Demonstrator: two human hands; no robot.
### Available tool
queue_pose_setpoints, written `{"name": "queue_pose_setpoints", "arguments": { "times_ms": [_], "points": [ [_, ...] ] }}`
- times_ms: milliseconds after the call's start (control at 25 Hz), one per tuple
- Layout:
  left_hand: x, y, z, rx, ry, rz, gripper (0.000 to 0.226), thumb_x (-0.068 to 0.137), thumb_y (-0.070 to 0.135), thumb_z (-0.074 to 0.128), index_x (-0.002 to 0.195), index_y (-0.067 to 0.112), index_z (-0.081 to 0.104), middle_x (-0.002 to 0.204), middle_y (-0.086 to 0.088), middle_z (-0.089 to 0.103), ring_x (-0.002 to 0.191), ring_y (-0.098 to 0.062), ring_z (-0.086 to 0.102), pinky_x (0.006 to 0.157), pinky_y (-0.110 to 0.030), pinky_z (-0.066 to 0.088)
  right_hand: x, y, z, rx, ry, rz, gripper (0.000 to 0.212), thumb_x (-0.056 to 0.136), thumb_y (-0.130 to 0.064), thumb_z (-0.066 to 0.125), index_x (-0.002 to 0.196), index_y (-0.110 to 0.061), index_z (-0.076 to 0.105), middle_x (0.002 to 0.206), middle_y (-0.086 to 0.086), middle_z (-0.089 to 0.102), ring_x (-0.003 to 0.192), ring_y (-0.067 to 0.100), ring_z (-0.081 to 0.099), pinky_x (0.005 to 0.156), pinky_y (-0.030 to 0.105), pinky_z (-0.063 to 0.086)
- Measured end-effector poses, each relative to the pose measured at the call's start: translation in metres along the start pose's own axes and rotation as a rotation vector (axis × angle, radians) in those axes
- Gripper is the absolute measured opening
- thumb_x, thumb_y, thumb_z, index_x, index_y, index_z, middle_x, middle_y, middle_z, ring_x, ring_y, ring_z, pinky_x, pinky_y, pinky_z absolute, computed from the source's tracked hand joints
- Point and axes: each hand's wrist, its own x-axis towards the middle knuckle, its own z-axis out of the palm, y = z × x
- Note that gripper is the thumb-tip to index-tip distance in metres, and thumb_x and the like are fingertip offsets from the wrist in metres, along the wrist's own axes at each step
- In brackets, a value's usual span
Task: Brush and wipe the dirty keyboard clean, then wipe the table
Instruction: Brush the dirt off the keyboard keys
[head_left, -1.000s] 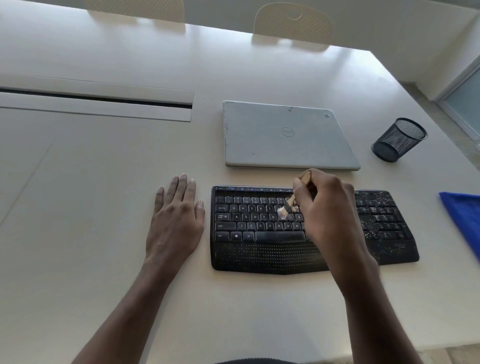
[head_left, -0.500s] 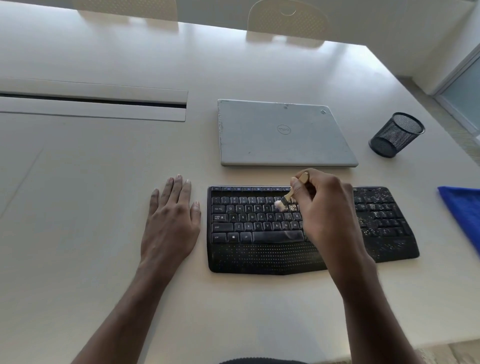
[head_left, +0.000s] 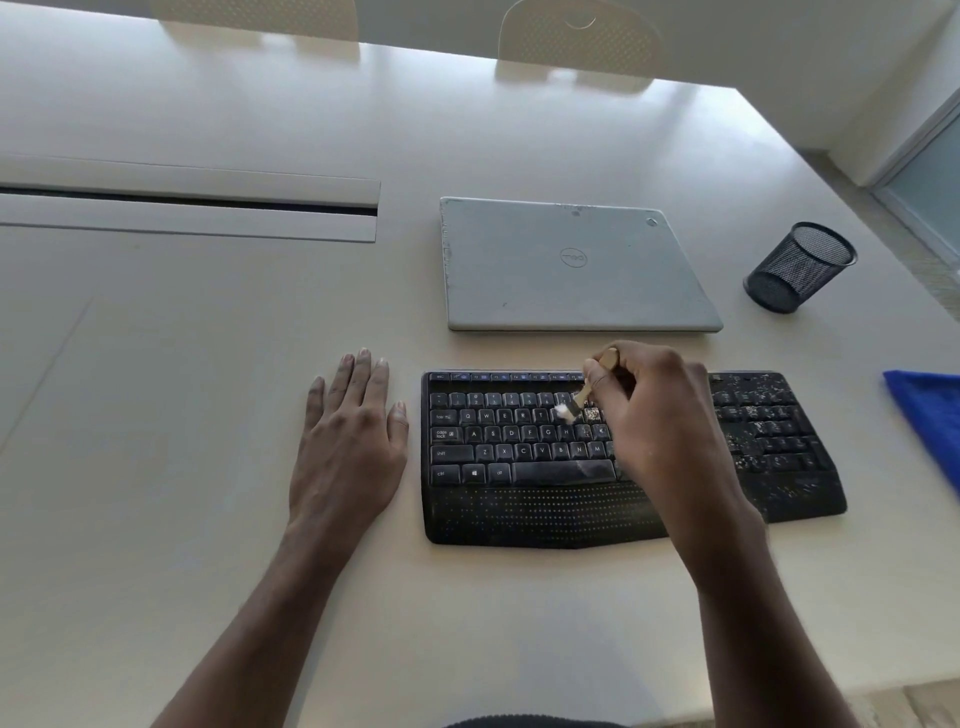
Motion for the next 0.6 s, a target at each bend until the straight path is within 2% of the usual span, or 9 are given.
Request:
{"name": "queue_pose_setpoints", "arguments": {
  "times_ms": [80, 160, 240, 320, 520, 600],
  "points": [
    [0.0, -0.001, -0.001, -0.003, -0.003, 0.004, 0.06, 0.107, 0.035, 0.033, 0.162, 0.011, 0.034, 0.171, -0.01, 0.029, 0.161, -0.021, 0.02, 0.132, -0.046, 0.012, -0.004, 0.001, -0.004, -0.03, -0.045, 0.022, 0.029, 0.105, -0.025, 0.059, 0.082, -0.011, 0.068, 0.062, -0.004, 0.055, 0.045, 0.003, 0.046, 0.043, 0.01, 0.036],
    [0.0, 0.0, -0.001, -0.01, -0.009, 0.0, 0.058, 0.109, 0.032, 0.04, 0.162, 0.011, 0.034, 0.171, -0.01, 0.028, 0.161, -0.021, 0.019, 0.132, -0.047, 0.011, -0.009, -0.004, -0.007, 0.044, -0.05, -0.005, 0.03, 0.105, -0.022, 0.058, 0.08, -0.008, 0.068, 0.058, -0.007, 0.051, 0.041, 0.0, 0.049, 0.041, 0.008, 0.035],
    [0.0, 0.0, -0.001, -0.014, -0.007, 0.0, 0.058, 0.108, 0.031, 0.043, 0.162, 0.011, 0.033, 0.171, -0.01, 0.027, 0.161, -0.021, 0.018, 0.132, -0.046, 0.01, -0.011, -0.013, -0.004, 0.112, -0.017, -0.071, 0.027, 0.104, -0.022, 0.06, 0.082, -0.011, 0.07, 0.056, -0.013, 0.05, 0.048, -0.007, 0.051, 0.045, 0.008, 0.035],
    [0.0, 0.0, -0.002, -0.012, -0.012, -0.003, 0.059, 0.108, 0.031, 0.042, 0.163, 0.011, 0.032, 0.172, -0.01, 0.026, 0.161, -0.021, 0.017, 0.132, -0.045, 0.01, -0.01, -0.02, 0.007, 0.142, -0.004, -0.119, 0.024, 0.103, -0.022, 0.063, 0.082, -0.013, 0.072, 0.055, -0.015, 0.051, 0.052, -0.008, 0.052, 0.048, 0.009, 0.036],
    [-0.001, 0.002, -0.003, -0.012, -0.01, -0.003, 0.059, 0.108, 0.032, 0.04, 0.163, 0.011, 0.031, 0.172, -0.009, 0.025, 0.161, -0.02, 0.016, 0.132, -0.045, 0.009, -0.012, -0.019, 0.015, 0.103, -0.124, -0.098, 0.027, 0.104, -0.022, 0.06, 0.083, -0.01, 0.071, 0.056, -0.01, 0.051, 0.044, -0.007, 0.048, 0.042, 0.01, 0.033],
    [-0.001, 0.002, -0.002, -0.006, -0.011, -0.006, 0.06, 0.108, 0.032, 0.04, 0.163, 0.012, 0.031, 0.172, -0.009, 0.024, 0.161, -0.02, 0.015, 0.132, -0.045, 0.009, -0.012, -0.02, 0.011, 0.137, -0.104, -0.103, 0.029, 0.104, -0.022, 0.06, 0.08, -0.009, 0.07, 0.055, -0.009, 0.049, 0.043, -0.003, 0.047, 0.042, 0.009, 0.033]
  ]
}}
